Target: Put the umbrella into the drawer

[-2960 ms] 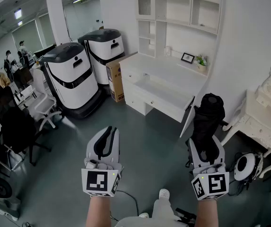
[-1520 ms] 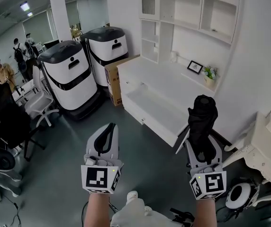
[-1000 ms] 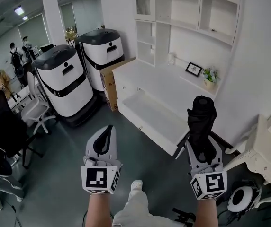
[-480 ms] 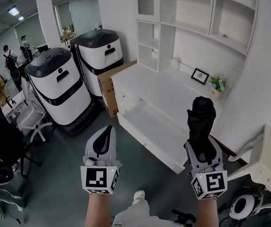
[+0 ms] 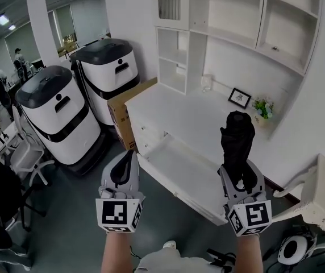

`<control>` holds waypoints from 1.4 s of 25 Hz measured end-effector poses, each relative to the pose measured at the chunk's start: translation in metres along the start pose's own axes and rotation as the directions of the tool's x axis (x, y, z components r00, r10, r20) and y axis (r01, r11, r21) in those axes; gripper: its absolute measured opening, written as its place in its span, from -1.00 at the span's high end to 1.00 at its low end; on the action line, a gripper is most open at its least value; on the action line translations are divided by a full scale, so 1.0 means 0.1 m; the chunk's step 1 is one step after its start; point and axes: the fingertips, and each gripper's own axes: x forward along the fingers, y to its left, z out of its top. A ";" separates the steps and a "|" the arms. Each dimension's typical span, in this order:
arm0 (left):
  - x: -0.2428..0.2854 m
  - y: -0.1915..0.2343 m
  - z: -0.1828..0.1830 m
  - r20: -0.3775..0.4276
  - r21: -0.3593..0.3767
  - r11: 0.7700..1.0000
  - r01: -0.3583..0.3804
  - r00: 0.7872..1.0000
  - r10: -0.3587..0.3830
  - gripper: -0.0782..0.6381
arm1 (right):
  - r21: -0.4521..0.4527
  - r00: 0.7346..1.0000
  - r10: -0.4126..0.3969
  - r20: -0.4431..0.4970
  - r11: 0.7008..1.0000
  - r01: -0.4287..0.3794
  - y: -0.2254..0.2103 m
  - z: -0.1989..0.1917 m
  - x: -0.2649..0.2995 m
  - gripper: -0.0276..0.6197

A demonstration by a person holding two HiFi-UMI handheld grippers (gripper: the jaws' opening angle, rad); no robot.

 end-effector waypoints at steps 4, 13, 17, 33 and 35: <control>0.18 0.09 -0.08 -0.005 -0.012 1.000 0.011 1.000 -0.011 0.76 | 0.000 1.000 -0.007 -0.019 1.000 0.007 -0.02 -0.04 0.19 0.18; 0.38 0.22 -0.25 -0.026 -0.029 0.999 -0.017 1.000 0.016 0.76 | 0.004 0.999 0.009 -0.040 1.000 -0.009 -0.10 -0.14 0.48 0.18; 0.51 0.24 -0.32 -0.039 -0.034 0.999 -0.038 0.999 0.036 0.76 | 0.011 0.998 0.035 -0.056 0.999 -0.035 -0.15 -0.24 0.64 0.18; 0.90 0.10 -0.76 -0.133 -0.035 0.999 -0.037 0.991 0.032 0.76 | 0.138 0.936 0.159 -0.314 0.983 -0.121 -0.17 -1.47 1.15 0.18; 0.94 0.10 -0.82 -0.144 -0.038 0.999 -0.038 0.989 0.032 0.76 | 0.147 0.920 0.182 -0.347 0.980 -0.138 -0.13 -1.63 1.18 0.18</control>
